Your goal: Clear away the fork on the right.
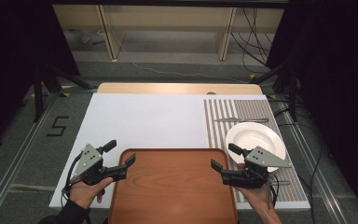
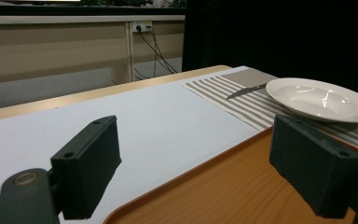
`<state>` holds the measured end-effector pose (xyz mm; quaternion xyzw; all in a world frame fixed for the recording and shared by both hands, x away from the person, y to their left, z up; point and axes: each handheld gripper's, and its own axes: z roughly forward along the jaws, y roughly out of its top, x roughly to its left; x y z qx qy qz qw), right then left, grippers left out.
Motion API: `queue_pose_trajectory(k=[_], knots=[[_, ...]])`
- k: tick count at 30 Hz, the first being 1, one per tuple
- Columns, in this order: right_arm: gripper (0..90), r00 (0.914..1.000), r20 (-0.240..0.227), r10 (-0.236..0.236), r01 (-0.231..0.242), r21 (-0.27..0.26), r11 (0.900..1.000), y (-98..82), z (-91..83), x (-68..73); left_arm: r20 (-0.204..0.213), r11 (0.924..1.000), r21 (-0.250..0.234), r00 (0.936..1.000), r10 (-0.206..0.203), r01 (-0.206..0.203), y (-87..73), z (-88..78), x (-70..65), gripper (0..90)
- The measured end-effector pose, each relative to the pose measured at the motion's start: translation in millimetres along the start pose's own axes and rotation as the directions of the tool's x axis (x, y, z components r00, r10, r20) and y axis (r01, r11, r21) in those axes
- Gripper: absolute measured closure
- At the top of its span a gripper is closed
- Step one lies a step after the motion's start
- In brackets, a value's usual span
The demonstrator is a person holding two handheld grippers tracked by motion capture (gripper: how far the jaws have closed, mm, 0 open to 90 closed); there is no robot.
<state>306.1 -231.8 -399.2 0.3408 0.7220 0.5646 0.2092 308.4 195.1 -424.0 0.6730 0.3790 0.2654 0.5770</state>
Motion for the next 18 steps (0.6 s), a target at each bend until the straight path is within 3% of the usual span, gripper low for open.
queue_pose_trajectory(k=[18], knots=[[16.3,0.9995,0.026,-0.018,0.019,-0.015,1.0,5.0,-7.8,-3.1,0.001,1.0,0.002,1.0,0.007,-0.007,0.1,-0.4,-0.6,15.8]])
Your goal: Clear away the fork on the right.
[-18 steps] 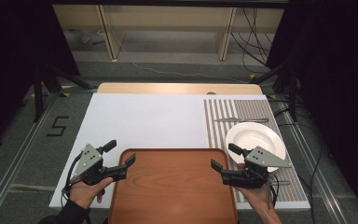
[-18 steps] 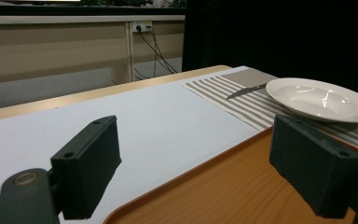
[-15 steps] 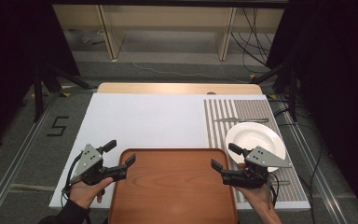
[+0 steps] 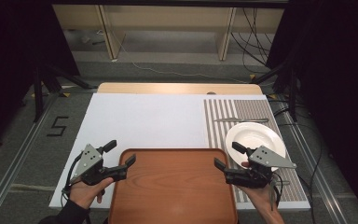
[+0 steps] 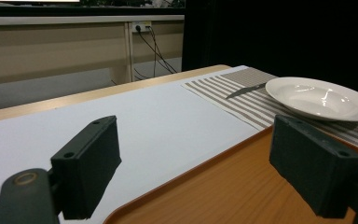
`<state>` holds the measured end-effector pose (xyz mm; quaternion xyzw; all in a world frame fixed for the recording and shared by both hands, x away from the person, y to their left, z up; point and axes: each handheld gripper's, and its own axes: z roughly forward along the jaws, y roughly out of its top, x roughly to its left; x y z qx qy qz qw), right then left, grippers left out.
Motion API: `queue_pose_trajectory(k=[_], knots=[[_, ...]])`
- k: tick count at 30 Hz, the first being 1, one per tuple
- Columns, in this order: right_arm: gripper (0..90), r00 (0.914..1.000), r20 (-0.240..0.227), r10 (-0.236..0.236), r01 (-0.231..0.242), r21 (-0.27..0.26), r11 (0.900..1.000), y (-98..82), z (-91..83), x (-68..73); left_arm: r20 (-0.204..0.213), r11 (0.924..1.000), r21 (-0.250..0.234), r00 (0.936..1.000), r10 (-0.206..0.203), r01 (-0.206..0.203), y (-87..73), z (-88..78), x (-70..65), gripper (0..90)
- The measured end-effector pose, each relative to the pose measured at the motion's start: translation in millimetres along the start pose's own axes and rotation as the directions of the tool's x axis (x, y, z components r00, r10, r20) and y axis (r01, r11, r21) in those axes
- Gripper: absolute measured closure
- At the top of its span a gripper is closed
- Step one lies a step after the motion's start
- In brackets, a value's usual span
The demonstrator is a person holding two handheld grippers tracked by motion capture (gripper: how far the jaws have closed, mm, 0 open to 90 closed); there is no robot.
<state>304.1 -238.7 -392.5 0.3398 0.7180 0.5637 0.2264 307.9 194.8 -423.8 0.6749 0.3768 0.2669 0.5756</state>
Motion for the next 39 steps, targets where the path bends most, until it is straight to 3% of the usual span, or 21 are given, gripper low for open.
queue_pose_trajectory(k=[9,11,17,22,25,31,39], knots=[[16.1,0.9996,0.028,0.006,-0.006,0.009,1.0,2.3,-8.5,-11.2,0.0,1.0,0.0,1.0,0.0,0.0,0.1,0.4,-0.7,15.8],[16.1,0.9992,0.04,-0.006,0.004,0.035,0.999,2.3,-9.7,-14.6,0.0,1.0,0.001,1.0,0.001,-0.001,-0.2,0.3,-0.4,15.8],[16.3,0.9962,0.085,0.022,-0.034,0.152,0.988,-0.8,-10.8,-27.9,0.0,1.0,0.004,1.0,0.001,-0.001,-0.5,0.5,-0.6,15.8],[17.3,0.9958,0.082,0.041,-0.055,0.184,0.981,-0.9,-14.6,-34.7,-0.001,1.0,0.006,1.0,-0.001,0.001,-0.6,0.7,-0.4,15.8],[17.4,0.9965,0.072,0.042,-0.057,0.222,0.973,-0.6,-16.5,-38.7,-0.002,1.0,0.006,1.0,-0.002,0.002,-0.7,0.4,-0.3,15.8],[17.7,0.9994,0.033,0.012,-0.023,0.334,0.942,-3.5,-17.6,-44.5,-0.004,1.0,0.009,1.0,-0.003,0.003,-1.0,1.0,0.0,15.8],[17.7,0.9989,0.032,-0.034,0.018,0.416,0.909,-4.0,-21.8,-49.9,-0.003,1.0,0.009,1.0,-0.002,0.002,-1.0,0.8,-0.3,15.8]])
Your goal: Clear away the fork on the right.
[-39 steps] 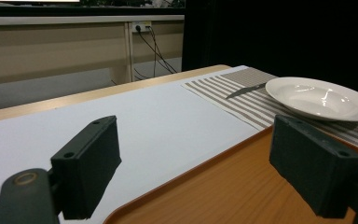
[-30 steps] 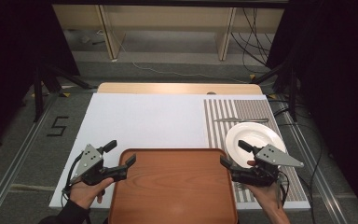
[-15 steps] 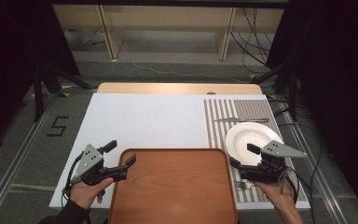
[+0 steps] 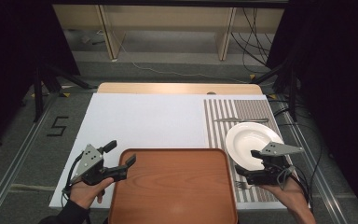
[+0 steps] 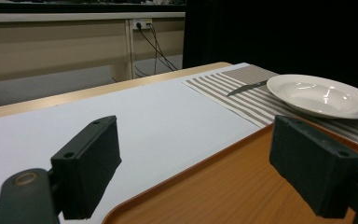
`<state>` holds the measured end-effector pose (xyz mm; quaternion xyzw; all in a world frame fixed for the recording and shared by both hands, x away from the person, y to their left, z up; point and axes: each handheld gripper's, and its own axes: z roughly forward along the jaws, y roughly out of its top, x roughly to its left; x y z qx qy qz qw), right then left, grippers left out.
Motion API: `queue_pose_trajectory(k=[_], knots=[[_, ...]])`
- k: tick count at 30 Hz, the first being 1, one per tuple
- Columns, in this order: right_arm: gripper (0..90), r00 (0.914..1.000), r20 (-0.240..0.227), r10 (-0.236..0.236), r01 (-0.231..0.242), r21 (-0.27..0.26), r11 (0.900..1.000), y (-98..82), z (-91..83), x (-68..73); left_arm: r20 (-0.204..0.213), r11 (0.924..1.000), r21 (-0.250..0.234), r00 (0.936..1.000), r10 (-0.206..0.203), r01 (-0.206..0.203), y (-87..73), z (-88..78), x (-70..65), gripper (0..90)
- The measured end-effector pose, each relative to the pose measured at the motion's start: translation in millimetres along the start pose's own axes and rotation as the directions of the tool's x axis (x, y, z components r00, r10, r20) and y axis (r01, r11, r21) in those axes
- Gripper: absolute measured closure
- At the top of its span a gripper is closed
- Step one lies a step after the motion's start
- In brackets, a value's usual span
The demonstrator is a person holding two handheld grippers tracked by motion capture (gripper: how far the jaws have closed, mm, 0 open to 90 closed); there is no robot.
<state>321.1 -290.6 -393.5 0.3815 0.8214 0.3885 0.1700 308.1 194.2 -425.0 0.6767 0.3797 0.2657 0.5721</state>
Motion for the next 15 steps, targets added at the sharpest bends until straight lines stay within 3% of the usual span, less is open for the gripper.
queue_pose_trajectory(k=[9,15], knots=[[17.7,0.9996,0.01,-0.027,0.026,0.08,0.996,-4.3,-5.7,-7.7,0.0,1.0,0.001,1.0,0.002,-0.002,0.1,0.4,0.0,15.8],[18.1,0.9988,0.018,-0.047,0.043,0.155,0.987,-10.5,-8.8,-12.5,-0.001,1.0,0.001,1.0,0.002,-0.002,0.2,0.0,0.1,15.8]])
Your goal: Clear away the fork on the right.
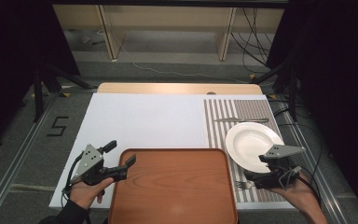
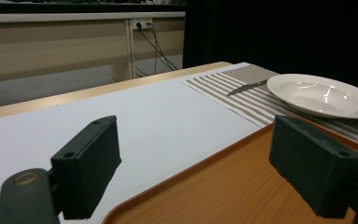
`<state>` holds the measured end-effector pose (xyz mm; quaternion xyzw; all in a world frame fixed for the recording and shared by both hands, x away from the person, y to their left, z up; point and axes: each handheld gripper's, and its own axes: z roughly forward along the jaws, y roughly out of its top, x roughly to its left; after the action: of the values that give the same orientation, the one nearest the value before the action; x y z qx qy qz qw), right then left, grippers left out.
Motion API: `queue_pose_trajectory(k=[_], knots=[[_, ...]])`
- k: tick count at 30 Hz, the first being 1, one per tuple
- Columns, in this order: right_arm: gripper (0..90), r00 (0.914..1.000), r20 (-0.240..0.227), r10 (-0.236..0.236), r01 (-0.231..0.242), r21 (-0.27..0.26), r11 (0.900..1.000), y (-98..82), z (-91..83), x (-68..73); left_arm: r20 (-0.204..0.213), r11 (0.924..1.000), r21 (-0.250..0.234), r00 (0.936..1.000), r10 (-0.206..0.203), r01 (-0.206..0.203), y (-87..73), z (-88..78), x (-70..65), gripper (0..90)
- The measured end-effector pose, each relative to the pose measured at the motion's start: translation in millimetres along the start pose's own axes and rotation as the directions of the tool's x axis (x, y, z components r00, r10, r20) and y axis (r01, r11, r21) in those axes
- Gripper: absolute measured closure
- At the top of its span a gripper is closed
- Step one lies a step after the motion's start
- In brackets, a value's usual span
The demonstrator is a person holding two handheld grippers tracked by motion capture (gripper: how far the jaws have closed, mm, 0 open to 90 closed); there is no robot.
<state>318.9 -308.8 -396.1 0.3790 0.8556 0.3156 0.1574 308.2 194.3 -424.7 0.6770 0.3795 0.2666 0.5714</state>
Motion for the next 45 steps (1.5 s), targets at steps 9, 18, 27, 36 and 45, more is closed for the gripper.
queue_pose_trajectory(k=[9,18,27,36,45], knots=[[20.2,0.999,-0.042,-0.014,0.02,0.14,0.99,-10.4,6.8,-5.3,0.0,1.0,0.002,1.0,0.001,-0.001,-0.1,0.1,-0.1,15.8],[22.9,0.9982,-0.06,0.006,0.008,0.235,0.972,-20.7,8.4,-12.5,0.001,1.0,0.002,1.0,0.002,-0.002,-0.3,0.2,-0.1,15.8],[24.8,0.9969,-0.078,-0.009,0.032,0.296,0.955,-27.4,14.2,-14.3,0.001,1.0,0.003,1.0,0.004,-0.004,-0.2,0.6,-0.3,15.8],[28.2,0.9979,-0.065,0.006,0.017,0.347,0.938,-31.1,21.8,-17.1,-0.003,1.0,0.005,1.0,0.0,0.0,-0.2,0.6,0.2,15.8],[30.4,0.9989,-0.045,0.017,0.002,0.39,0.921,-36.4,29.1,-23.9,-0.004,1.0,0.007,1.0,-0.003,0.003,-0.2,0.8,0.6,15.8]])
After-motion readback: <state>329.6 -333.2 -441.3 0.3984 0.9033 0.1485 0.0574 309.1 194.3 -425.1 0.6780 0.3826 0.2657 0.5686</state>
